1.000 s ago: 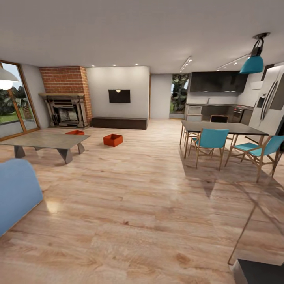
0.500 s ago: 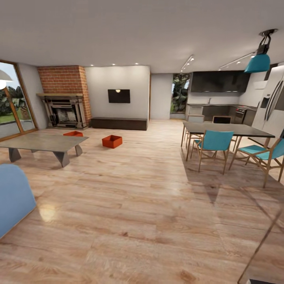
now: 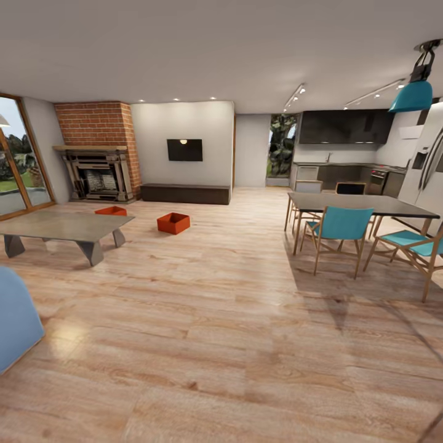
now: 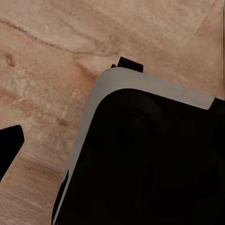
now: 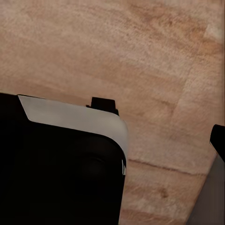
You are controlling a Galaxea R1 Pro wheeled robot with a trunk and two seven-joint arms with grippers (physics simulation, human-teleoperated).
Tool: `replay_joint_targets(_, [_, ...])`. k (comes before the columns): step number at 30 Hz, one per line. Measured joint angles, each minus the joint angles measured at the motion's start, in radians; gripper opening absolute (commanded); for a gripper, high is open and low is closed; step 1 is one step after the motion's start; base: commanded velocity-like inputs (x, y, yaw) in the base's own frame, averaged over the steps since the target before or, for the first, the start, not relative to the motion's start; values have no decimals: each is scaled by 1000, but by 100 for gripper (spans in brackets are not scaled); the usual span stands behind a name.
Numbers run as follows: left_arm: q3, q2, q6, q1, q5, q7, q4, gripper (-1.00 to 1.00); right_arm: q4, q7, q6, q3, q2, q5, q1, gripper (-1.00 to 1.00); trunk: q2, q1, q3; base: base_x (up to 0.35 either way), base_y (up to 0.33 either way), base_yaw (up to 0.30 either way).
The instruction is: Move the two storage containers from the living room to the garage. In the garage, place one container on the floor and stack the other container on top of it (either order is fine).
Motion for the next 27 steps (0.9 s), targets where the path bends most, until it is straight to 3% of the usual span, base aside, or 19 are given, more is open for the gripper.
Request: replay_joint_targets(27, [0, 0, 4, 0, -1, -1, -1, 100, 1, 3, -1, -7, 4, -8, 0, 100, 0, 0, 0, 324, 0, 0])
